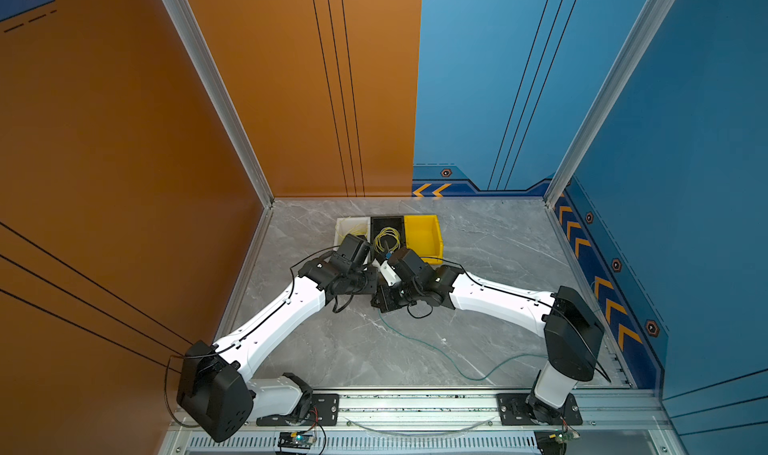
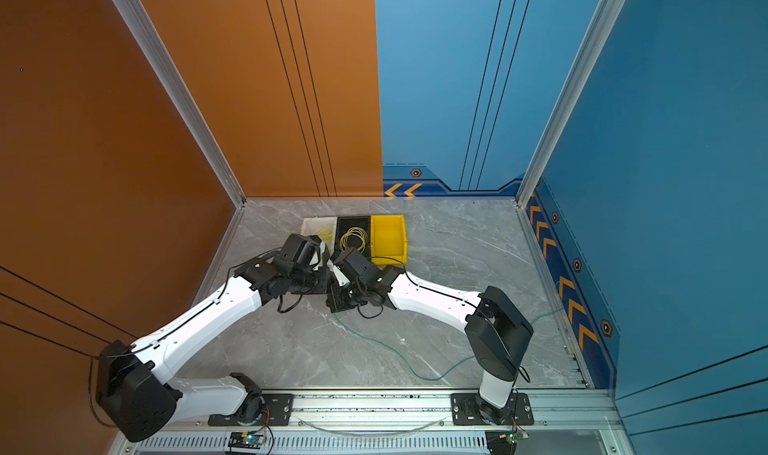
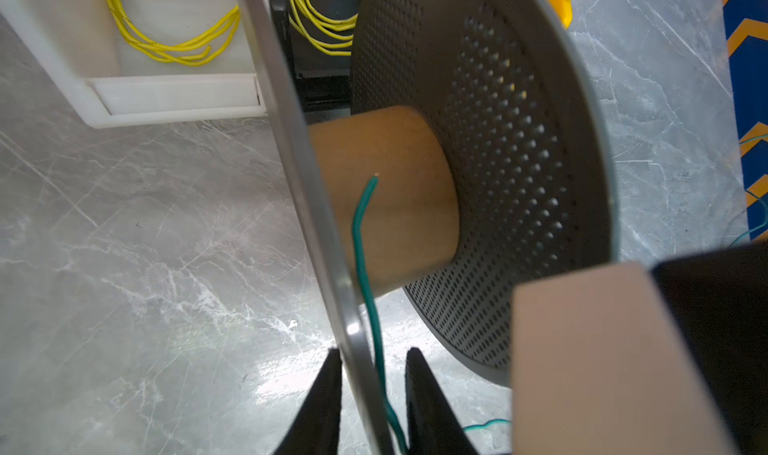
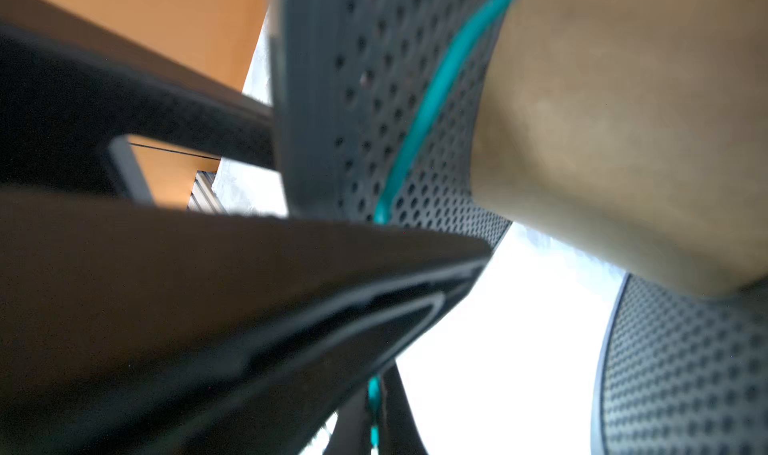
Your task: Wrap the cables
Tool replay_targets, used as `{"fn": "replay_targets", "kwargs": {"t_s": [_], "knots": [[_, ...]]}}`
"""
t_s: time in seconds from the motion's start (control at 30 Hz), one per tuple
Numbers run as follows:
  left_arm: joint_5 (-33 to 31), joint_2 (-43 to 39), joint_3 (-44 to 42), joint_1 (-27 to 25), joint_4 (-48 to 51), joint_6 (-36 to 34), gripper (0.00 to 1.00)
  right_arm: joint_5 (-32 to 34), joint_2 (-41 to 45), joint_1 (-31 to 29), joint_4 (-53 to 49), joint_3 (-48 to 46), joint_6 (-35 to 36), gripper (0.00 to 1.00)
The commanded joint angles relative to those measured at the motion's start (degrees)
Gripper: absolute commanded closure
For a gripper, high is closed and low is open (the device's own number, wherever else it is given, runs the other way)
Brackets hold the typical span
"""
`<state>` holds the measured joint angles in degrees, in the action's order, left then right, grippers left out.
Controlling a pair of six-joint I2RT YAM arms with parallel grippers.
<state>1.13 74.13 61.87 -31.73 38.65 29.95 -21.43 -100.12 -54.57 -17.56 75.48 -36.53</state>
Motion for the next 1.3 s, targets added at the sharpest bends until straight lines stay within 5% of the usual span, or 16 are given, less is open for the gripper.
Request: {"fn": "replay_targets", "kwargs": {"t_s": [0.0,0.23,0.4,0.53,0.63,0.67,0.7,1.03,1.17,1.27], "knots": [[-4.19,0.83,1.78,-0.67,2.77,-0.15,0.80,-0.28,-0.18,0.16,-0.27,0.54,-1.24,1.00],[-5.39,0.71,2.66,-1.19,4.89,-0.72,0.99,-0.63,-0.29,0.25,0.33,0.33,-1.28,1.00],[-5.71,0.19,3.00,-1.63,5.55,-1.57,1.00,-1.14,0.06,0.17,0.79,-0.41,-1.14,0.96],[-5.87,-1.12,2.93,-1.76,5.55,-2.29,1.00,-2.29,1.84,0.04,1.17,-1.39,-0.45,0.58],[-3.78,-2.80,2.33,-0.90,5.55,-3.56,1.00,-2.92,6.21,0.13,0.99,-3.31,1.12,0.45],[-2.47,-3.34,1.93,-0.18,5.54,-3.80,1.00,-4.19,8.15,0.59,0.46,-4.03,1.78,0.27],[-1.44,-3.98,1.59,0.45,5.55,-4.11,1.00,-5.38,9.83,1.13,-0.19,-4.55,2.18,0.21],[13.32,-13.11,0.04,10.36,5.64,-6.20,1.00,-16.23,30.22,12.97,-8.41,-10.61,9.54,0.17],[22.45,-15.04,0.40,15.86,5.51,-6.74,1.00,-18.92,32.80,20.74,-8.90,-17.76,11.65,0.16],[28.07,-15.55,1.19,18.97,5.56,-7.01,1.00,-20.32,31.52,21.03,-8.31,-22.35,12.88,0.15]]}}
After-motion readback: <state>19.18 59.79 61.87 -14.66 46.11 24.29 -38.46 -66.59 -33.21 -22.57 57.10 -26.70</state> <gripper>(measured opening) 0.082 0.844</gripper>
